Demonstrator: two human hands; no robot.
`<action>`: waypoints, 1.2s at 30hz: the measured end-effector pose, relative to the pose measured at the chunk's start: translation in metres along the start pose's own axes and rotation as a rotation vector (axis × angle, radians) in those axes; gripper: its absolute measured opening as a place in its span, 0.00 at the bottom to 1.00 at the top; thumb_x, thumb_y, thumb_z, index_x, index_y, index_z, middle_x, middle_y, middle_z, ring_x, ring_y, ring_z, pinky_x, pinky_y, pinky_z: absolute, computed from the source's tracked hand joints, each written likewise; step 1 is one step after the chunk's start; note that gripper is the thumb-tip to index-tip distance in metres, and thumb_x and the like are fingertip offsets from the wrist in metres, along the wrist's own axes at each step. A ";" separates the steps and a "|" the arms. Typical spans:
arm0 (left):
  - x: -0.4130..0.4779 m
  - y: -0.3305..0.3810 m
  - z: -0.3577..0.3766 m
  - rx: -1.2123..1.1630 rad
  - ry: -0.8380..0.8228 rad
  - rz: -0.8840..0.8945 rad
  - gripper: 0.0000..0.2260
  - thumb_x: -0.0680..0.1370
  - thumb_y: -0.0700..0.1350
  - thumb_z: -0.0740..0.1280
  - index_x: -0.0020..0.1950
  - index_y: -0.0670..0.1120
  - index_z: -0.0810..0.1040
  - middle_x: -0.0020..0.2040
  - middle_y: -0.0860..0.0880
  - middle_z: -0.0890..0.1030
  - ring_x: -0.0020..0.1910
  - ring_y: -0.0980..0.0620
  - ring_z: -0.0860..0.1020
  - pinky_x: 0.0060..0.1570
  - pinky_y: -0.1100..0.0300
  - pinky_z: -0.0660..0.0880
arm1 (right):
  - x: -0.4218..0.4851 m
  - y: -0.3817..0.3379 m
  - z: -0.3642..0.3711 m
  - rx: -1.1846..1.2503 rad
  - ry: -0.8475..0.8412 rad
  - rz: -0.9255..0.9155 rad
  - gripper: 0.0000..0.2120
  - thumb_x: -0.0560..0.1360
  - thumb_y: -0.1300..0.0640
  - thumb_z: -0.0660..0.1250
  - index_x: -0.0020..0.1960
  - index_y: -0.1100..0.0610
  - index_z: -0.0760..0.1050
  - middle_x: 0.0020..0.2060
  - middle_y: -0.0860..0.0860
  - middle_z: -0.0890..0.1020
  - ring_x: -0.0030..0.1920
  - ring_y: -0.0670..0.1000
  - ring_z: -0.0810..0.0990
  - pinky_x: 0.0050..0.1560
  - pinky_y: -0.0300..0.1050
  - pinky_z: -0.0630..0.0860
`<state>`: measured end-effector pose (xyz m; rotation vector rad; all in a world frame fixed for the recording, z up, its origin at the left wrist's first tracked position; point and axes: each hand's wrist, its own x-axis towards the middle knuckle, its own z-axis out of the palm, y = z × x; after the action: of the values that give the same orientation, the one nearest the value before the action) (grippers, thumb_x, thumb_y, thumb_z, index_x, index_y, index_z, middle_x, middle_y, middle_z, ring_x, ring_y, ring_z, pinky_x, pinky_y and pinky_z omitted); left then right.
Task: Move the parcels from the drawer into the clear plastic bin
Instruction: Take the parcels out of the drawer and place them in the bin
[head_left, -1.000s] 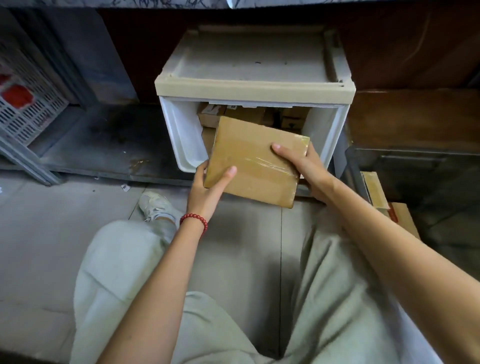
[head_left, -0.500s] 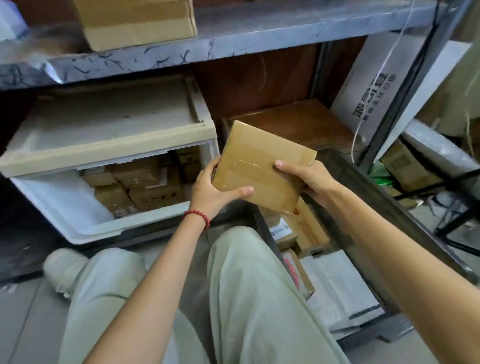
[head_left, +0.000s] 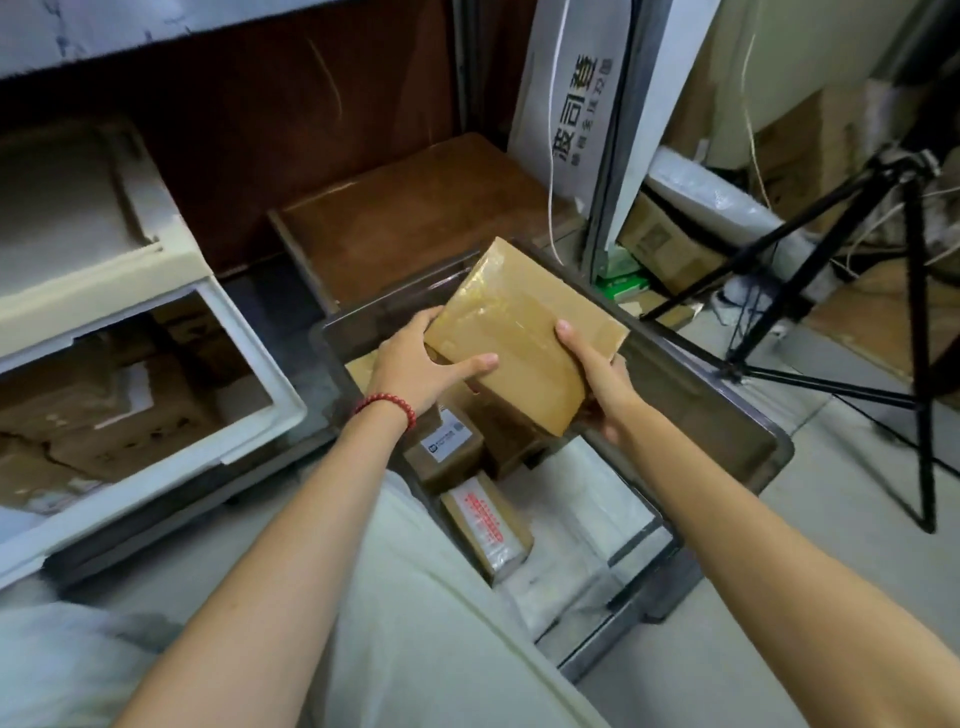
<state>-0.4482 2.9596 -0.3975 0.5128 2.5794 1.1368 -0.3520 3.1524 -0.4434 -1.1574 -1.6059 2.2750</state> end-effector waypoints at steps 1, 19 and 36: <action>0.006 -0.003 0.001 0.033 -0.003 -0.003 0.36 0.67 0.64 0.72 0.71 0.52 0.66 0.66 0.48 0.74 0.66 0.45 0.70 0.64 0.47 0.70 | 0.006 0.009 0.001 0.022 0.036 0.025 0.54 0.55 0.35 0.79 0.72 0.52 0.58 0.60 0.52 0.76 0.55 0.54 0.79 0.56 0.57 0.78; 0.034 -0.068 -0.014 0.609 0.170 0.046 0.19 0.77 0.56 0.63 0.67 0.54 0.71 0.62 0.51 0.77 0.63 0.46 0.70 0.59 0.48 0.67 | 0.100 0.089 0.047 -0.002 0.213 0.287 0.43 0.71 0.42 0.72 0.73 0.49 0.46 0.58 0.52 0.66 0.49 0.53 0.76 0.42 0.51 0.82; -0.007 -0.083 -0.049 0.694 0.301 -0.029 0.21 0.77 0.59 0.62 0.68 0.53 0.69 0.66 0.50 0.73 0.66 0.47 0.68 0.60 0.49 0.66 | 0.080 0.093 0.050 -0.872 0.082 0.018 0.37 0.75 0.40 0.66 0.75 0.59 0.59 0.71 0.60 0.67 0.72 0.61 0.64 0.70 0.54 0.63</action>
<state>-0.4784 2.8727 -0.4267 0.4596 3.2117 0.2840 -0.4109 3.1150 -0.5560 -1.3614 -2.6462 1.4768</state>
